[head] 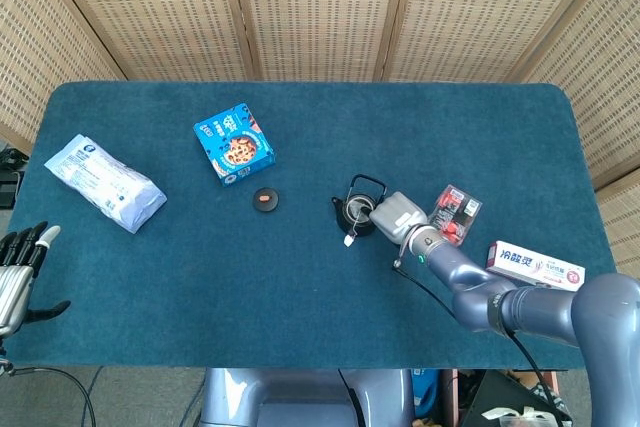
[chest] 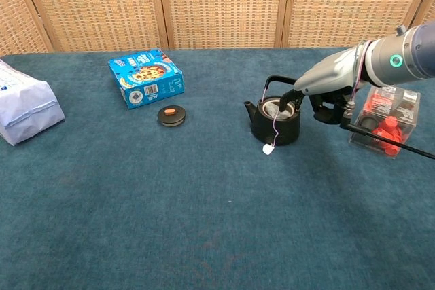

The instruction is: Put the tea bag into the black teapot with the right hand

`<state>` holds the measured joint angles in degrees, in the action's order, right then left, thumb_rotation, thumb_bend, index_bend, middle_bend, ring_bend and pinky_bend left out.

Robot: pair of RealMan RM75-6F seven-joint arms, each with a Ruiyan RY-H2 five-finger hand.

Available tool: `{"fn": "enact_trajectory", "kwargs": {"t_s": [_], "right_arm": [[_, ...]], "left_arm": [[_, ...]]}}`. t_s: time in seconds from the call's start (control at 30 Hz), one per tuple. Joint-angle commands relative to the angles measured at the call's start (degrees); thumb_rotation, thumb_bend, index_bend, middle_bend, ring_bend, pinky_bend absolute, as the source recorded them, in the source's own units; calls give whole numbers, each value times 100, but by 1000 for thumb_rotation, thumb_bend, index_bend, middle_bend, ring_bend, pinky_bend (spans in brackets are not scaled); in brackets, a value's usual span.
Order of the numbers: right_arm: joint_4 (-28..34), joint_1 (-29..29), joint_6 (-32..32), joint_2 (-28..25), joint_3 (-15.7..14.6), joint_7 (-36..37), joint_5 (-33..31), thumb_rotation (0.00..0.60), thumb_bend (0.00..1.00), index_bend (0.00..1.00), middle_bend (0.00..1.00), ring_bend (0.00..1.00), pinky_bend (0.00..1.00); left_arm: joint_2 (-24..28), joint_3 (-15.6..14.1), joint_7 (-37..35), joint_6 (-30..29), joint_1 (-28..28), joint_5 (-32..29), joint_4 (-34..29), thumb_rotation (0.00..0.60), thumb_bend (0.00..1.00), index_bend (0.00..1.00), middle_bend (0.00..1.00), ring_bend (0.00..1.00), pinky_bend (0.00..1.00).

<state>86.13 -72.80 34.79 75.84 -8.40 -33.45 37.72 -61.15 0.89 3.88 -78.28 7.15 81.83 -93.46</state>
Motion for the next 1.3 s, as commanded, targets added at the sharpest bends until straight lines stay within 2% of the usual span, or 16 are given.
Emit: {"fn": "enact_trajectory", "kwargs": {"t_s": [0.03, 0.2, 0.4, 0.6, 0.73, 0.83, 0.97, 1.1, 1.3], "right_arm": [[103, 5, 56, -77, 5, 16, 31, 600, 793, 128, 842, 847, 883], [260, 28, 154, -187, 12, 42, 77, 600, 793, 128, 842, 847, 883], [812, 169, 583, -596, 94, 97, 334, 600, 793, 128, 834, 848, 883], [1522, 629, 1341, -1101, 222, 343, 889, 581, 792, 124, 816, 847, 884], [1858, 1052, 1940, -1338, 289, 579, 1305, 593, 792, 100, 760, 820, 881], [2078, 1432, 2414, -1479, 339, 779, 1604, 597, 780, 67, 679, 743, 844], [2280, 1900, 2937, -1602, 357, 964, 1892, 585, 728, 4, 517, 584, 734], [2311, 2430, 3542, -1589, 396, 1160, 2193, 584, 679, 0, 387, 461, 650], [2218, 3060, 4181, -1473, 380, 1289, 2543, 503, 577, 0, 121, 138, 340]], "left_arm": [[0, -2, 0, 3, 4, 10, -5, 600, 72, 0, 0, 0, 0], [13, 7, -16, -38, -9, 22, -21, 600, 71, 0, 0, 0, 0], [37, 12, 5, -45, -9, 21, -57, 600, 71, 0, 0, 0, 0], [69, 9, 25, -90, -24, 52, -138, 600, 71, 0, 0, 0, 0], [89, 8, 26, -120, -48, 40, -182, 600, 71, 0, 0, 0, 0], [102, 10, 33, -129, -56, 31, -221, 600, 70, 0, 0, 0, 0], [113, 6, 42, -144, -62, 50, -269, 600, 71, 0, 0, 0, 0], [98, 15, 16, -236, -82, 123, -300, 600, 71, 0, 0, 0, 0], [24, -17, -39, -396, -135, 294, -257, 600, 71, 0, 0, 0, 0]]}}
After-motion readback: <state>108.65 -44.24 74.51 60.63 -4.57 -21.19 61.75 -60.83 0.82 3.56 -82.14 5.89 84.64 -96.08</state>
